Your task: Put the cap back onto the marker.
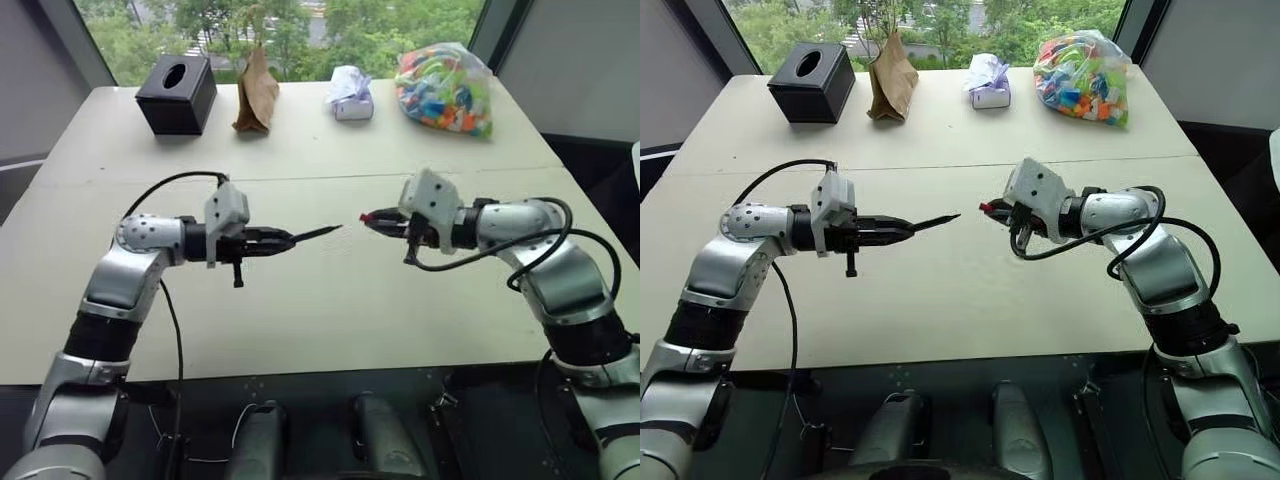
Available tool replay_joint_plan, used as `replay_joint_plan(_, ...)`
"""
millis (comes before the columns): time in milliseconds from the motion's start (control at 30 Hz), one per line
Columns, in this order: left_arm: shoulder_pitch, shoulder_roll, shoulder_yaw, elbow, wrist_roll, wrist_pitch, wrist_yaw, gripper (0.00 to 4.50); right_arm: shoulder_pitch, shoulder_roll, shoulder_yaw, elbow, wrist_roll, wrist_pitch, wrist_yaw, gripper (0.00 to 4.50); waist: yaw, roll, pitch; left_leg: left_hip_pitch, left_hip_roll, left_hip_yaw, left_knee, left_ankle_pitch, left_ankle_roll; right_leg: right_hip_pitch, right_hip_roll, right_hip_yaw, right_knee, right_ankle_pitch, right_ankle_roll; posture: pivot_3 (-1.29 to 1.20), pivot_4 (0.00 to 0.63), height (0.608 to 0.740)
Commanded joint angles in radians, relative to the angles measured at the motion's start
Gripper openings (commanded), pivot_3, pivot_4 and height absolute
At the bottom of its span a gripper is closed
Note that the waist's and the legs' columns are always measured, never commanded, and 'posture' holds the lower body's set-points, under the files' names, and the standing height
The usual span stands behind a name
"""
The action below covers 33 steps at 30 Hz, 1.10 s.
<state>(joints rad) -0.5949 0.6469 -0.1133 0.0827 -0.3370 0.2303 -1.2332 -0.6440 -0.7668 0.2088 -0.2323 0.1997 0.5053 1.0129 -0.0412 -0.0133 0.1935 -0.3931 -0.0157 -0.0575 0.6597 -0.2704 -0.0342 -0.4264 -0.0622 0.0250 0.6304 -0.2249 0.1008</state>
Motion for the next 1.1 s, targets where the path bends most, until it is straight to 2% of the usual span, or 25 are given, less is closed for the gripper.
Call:
replay_joint_plan(33, -0.061, 0.0, 0.0, 0.054, 0.034, -0.085, -0.026, 0.0, -0.053, -0.049, 0.02, 0.016, -0.026, -0.085, 0.097, 0.02, 0.001, 0.0, 0.0, 0.0, 0.0, 0.0, 0.0, 0.0, 0.0, 0.0, 0.0, 0.0, 0.0, 0.0, 0.0, 0.0, 0.15, 0.74)
replay_joint_plan(533, -0.081, 0.001, 0.0, 0.049, 0.041, -0.1, -0.037, 0.0, -0.13, -0.009, 0.038, 0.122, -0.092, -0.175, 0.128, 0.02, 0.003, 0.0, 0.0, -0.001, 0.0, 0.0, 0.002, 0.0, 0.0, 0.0, -0.001, 0.0, 0.0, 0.0, 0.0, 0.0, 0.15, 0.74)
replay_joint_plan(1100, -0.076, -0.001, -0.012, 0.042, 0.051, -0.092, -0.045, 0.0, -0.132, 0.012, 0.036, 0.097, -0.102, -0.156, 0.137, 0.02, 0.003, 0.0, 0.0, -0.001, 0.0, 0.0, 0.002, 0.0, 0.0, 0.0, -0.001, 0.0, 0.0, 0.0, 0.0, 0.0, 0.15, 0.74)
